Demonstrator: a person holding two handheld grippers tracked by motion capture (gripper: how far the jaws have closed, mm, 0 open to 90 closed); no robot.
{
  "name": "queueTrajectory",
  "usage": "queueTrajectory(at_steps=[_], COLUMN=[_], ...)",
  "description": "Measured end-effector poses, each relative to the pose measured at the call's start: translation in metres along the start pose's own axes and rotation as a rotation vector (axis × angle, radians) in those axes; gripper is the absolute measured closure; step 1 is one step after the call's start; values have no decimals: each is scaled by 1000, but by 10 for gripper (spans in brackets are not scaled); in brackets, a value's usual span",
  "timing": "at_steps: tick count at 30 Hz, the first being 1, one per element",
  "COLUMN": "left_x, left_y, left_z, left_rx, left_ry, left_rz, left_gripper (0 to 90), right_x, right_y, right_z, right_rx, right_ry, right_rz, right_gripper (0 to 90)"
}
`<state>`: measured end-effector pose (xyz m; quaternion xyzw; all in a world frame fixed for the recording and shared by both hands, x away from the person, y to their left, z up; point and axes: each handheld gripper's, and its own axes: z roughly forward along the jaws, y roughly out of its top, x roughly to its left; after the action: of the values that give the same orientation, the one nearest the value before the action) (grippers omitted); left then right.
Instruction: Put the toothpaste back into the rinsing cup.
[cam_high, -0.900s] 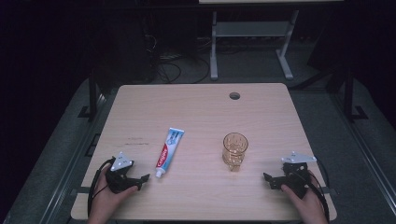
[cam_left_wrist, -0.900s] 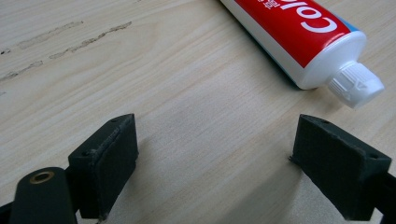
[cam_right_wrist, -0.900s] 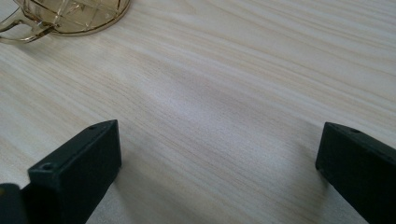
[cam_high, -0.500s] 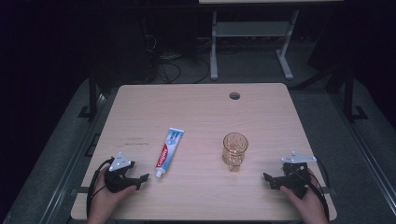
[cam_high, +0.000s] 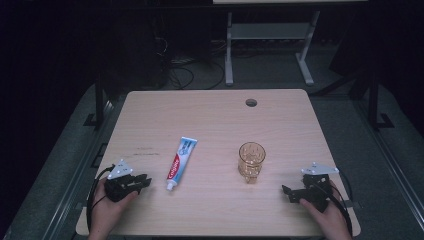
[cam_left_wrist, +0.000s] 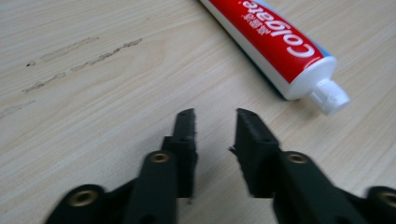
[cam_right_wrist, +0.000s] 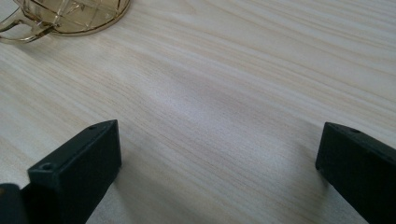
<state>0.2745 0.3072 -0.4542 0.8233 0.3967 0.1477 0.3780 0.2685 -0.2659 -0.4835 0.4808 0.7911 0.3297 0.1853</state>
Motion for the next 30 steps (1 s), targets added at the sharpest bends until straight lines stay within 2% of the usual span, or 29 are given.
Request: queueTrajectory(at_steps=[5, 11, 16, 20, 30], left_x=[1, -3, -4, -3, -16], left_y=[8, 18, 23, 25, 33], left_z=[4, 15, 21, 25, 38], left_rx=[15, 27, 32, 27, 49], left_ry=[-24, -45, -47, -54, -95], left_rz=[-15, -7, 6, -8, 28], left_gripper=[898, 899, 899, 899, 899], right_x=[0, 0, 0, 0, 0], right_y=[0, 0, 0, 0, 0], right_z=[0, 0, 0, 0, 0], right_rx=[1, 1, 1, 1, 1], right_ry=[0, 0, 0, 0, 0], right_rz=[0, 0, 0, 0, 1], right_gripper=[0, 0, 0, 0, 0])
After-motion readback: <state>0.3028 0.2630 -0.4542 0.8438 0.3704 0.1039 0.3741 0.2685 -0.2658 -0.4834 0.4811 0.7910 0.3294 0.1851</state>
